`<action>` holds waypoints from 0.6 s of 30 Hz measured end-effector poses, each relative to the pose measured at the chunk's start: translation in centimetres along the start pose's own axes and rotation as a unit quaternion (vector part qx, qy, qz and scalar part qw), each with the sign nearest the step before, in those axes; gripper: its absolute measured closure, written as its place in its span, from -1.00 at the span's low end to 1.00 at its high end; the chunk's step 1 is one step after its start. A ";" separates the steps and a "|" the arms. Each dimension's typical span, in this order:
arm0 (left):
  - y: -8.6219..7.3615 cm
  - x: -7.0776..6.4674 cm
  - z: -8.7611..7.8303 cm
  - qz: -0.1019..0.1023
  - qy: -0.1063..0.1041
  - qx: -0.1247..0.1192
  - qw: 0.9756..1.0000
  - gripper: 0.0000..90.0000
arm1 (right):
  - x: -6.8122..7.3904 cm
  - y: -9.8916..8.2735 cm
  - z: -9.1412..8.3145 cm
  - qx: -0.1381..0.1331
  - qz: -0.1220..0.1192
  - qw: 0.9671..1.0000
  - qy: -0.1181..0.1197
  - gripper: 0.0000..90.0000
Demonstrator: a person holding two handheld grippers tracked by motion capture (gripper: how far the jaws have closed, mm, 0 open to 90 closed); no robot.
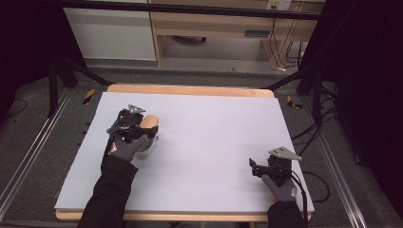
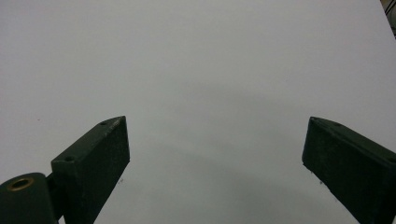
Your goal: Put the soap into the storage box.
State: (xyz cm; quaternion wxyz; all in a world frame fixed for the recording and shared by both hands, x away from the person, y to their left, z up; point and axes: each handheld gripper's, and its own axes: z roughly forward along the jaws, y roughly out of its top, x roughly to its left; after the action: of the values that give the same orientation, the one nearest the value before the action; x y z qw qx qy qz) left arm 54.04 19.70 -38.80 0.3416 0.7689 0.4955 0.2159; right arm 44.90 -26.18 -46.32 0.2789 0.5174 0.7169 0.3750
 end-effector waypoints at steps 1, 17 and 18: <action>-0.1 0.2 0.0 0.000 0.002 0.003 1.000 -0.29 | 0.0 0.0 0.0 0.000 0.001 1.000 0.000 -0.83; -1.3 1.1 1.4 -0.013 0.010 0.022 1.000 -0.29 | 0.1 0.0 0.1 0.001 -0.001 1.000 -0.001 -0.83; -1.4 1.1 1.4 -0.013 0.009 0.024 1.000 -0.29 | 0.1 0.0 0.1 0.001 -0.003 1.000 0.000 -0.83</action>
State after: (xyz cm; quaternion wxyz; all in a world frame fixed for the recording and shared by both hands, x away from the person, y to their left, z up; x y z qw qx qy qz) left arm 54.60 20.59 -40.79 0.3210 0.7685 0.5134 0.2069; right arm 44.93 -26.11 -46.37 0.2800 0.5153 0.7187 0.3735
